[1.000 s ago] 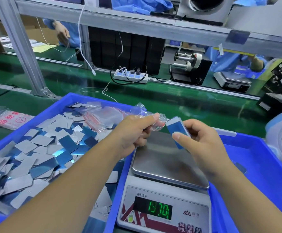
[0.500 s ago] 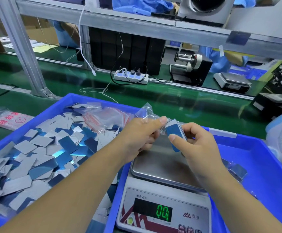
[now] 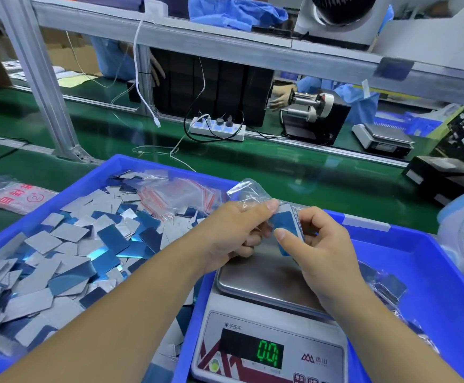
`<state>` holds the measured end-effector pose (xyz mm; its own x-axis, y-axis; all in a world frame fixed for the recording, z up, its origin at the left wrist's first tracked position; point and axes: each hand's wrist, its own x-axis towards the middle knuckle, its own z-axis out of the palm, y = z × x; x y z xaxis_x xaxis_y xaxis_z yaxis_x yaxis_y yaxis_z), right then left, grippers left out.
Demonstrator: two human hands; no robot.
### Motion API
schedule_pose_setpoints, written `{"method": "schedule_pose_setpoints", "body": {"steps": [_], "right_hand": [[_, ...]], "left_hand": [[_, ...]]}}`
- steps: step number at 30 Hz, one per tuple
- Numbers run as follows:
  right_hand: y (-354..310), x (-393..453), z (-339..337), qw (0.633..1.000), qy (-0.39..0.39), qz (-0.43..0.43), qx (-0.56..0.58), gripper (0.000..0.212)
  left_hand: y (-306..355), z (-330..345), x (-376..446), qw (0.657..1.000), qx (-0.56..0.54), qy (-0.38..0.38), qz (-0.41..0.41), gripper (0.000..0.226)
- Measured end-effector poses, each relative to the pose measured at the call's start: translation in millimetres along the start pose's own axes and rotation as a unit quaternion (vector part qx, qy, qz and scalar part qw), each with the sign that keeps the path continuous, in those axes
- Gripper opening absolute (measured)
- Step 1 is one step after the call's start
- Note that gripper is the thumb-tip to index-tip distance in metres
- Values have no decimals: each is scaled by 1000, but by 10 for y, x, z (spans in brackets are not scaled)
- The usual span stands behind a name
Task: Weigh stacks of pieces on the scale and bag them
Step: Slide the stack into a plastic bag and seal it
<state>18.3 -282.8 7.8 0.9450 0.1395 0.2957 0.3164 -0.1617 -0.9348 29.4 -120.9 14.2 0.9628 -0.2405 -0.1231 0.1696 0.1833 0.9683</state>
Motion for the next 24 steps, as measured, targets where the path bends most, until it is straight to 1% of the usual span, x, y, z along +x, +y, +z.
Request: {"method": "schedule_pose_setpoints", "body": {"steps": [2,4,7,9,11,14,15,17,19,21,22,23,24], "right_hand": [[-4,-1,-6,1000,-12,7,-7,15],[-13,1,-15,999,-29,34,19,16],[-18,11,-35,992,-54,85,79,18],[-29,8,-39,989,-60,99,92,18],[-34,4,-36,989,-48,99,99,22],[-37,4,-35,990,-10,97,102,38],[-45,4,-31,991,-4,91,99,41],[-54,-5,-18,994,2,69,90,40],[-59,-15,-6,996,7,49,75,38],[-58,-15,-13,995,-3,53,81,39],[-57,-11,-23,993,-16,63,94,40],[-57,-5,-39,991,-33,74,107,42],[-57,2,-53,989,-49,82,116,44]], "left_hand": [[-6,-2,4,1000,0,-11,7,39],[-5,-3,-1,999,8,-26,25,39],[5,-11,-6,998,7,-42,49,29],[0,-29,-2,997,12,-50,51,24],[-10,-50,5,997,22,-55,44,18],[-32,-80,20,997,25,-61,37,16],[-31,-85,18,997,20,-69,34,16],[-36,-94,23,996,10,-87,23,17],[-38,-93,25,996,-3,-89,1,14],[-54,-95,29,997,-11,-72,-6,12],[-71,-94,36,998,-11,-68,1,15],[-70,-81,29,997,-12,-70,7,15],[-77,-69,30,997,-13,-76,16,11]]}}
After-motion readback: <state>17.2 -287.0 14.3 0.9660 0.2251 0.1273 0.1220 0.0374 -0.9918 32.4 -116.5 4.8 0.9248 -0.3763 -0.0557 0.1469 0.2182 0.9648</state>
